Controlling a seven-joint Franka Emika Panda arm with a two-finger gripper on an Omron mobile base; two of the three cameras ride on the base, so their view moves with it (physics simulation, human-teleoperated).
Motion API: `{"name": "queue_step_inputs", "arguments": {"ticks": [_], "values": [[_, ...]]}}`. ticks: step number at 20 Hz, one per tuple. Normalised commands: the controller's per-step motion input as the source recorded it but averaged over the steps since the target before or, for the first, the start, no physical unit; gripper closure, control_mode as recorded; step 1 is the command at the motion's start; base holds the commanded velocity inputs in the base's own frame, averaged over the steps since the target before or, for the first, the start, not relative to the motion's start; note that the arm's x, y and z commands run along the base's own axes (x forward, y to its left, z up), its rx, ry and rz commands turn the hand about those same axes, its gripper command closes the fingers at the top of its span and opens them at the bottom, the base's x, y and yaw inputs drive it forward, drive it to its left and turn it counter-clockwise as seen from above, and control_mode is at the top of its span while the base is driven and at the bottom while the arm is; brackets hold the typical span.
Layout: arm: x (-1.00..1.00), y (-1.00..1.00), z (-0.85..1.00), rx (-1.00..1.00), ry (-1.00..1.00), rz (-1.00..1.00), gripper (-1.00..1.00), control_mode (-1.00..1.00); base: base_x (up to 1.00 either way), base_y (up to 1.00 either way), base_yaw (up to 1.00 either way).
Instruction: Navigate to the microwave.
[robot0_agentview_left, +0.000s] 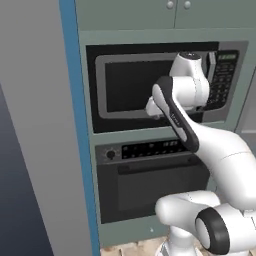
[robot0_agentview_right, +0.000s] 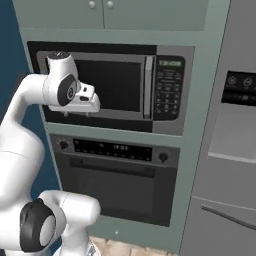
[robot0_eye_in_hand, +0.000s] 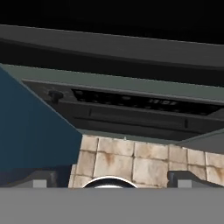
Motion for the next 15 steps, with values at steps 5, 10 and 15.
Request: {"name": "queue_step_inputs", "arguments": {"ticks": [5, 10, 15], "values": [[0.0, 0.0, 0.0, 0.0, 0.0, 0.0, -1.0, 1.0, 0.41, 0.0, -0.07], [0.0, 0.0, 0.0, 0.0, 0.0, 0.0, -1.0, 1.0, 0.17, 0.0, -0.02], [0.0, 0.0, 0.0, 0.0, 0.0, 0.0, -1.0, 1.0, 0.36, 0.0, 0.0]]}}
